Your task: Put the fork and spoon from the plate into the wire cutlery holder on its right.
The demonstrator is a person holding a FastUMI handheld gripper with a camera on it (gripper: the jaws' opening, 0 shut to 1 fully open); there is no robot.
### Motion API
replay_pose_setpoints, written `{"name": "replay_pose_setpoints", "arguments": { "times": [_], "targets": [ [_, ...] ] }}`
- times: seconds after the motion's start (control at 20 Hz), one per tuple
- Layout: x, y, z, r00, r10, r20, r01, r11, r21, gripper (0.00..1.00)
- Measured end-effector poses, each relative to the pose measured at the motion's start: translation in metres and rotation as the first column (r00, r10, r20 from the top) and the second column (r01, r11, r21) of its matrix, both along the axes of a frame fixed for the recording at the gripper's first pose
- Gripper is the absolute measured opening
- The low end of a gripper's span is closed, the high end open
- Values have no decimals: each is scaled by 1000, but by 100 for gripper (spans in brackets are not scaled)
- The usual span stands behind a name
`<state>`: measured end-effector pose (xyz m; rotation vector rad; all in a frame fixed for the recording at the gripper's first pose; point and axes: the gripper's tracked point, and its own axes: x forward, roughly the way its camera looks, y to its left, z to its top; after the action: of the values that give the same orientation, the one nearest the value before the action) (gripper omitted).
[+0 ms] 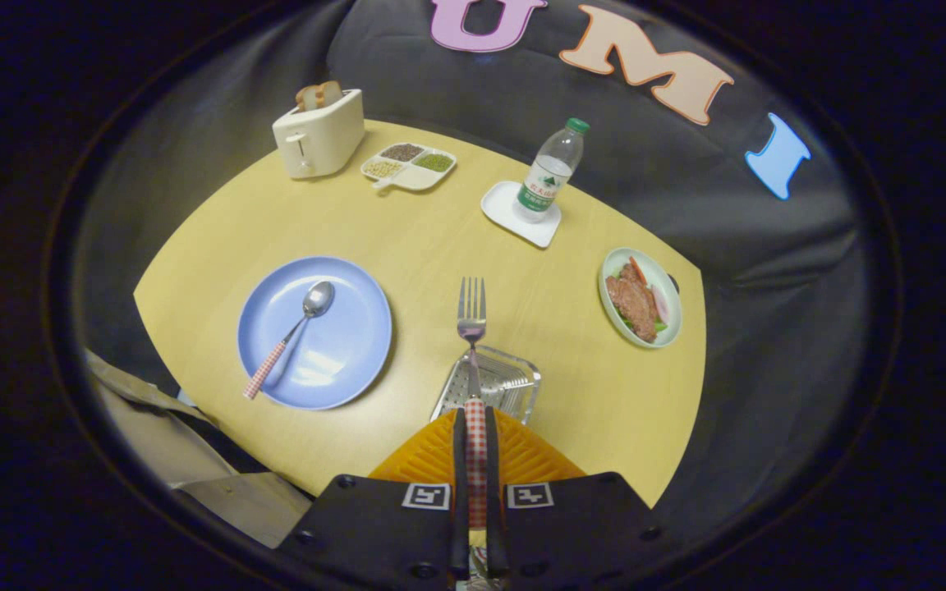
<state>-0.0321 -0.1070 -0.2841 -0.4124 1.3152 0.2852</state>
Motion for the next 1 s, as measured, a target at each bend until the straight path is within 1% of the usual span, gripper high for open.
{"name": "replay_pose_setpoints", "arguments": {
  "times": [0.1, 0.25, 0.4, 0.5, 0.8, 1.0],
  "targets": [
    [-8, -7, 3, 999, 15, -34, -16, 1000, -8, 11],
    [-23, -22, 6, 992, 73, -102, -77, 996, -38, 11],
    [-29, -34, 2, 984, 86, -156, -95, 994, -56, 11],
    [-33, -34, -2, 976, 89, -199, -100, 994, -46, 11],
    [-38, -37, -21, 936, 142, -321, -173, 982, -72, 11],
    [-39, -36, -31, 902, 172, -396, -218, 973, -73, 11]
  ]
}}
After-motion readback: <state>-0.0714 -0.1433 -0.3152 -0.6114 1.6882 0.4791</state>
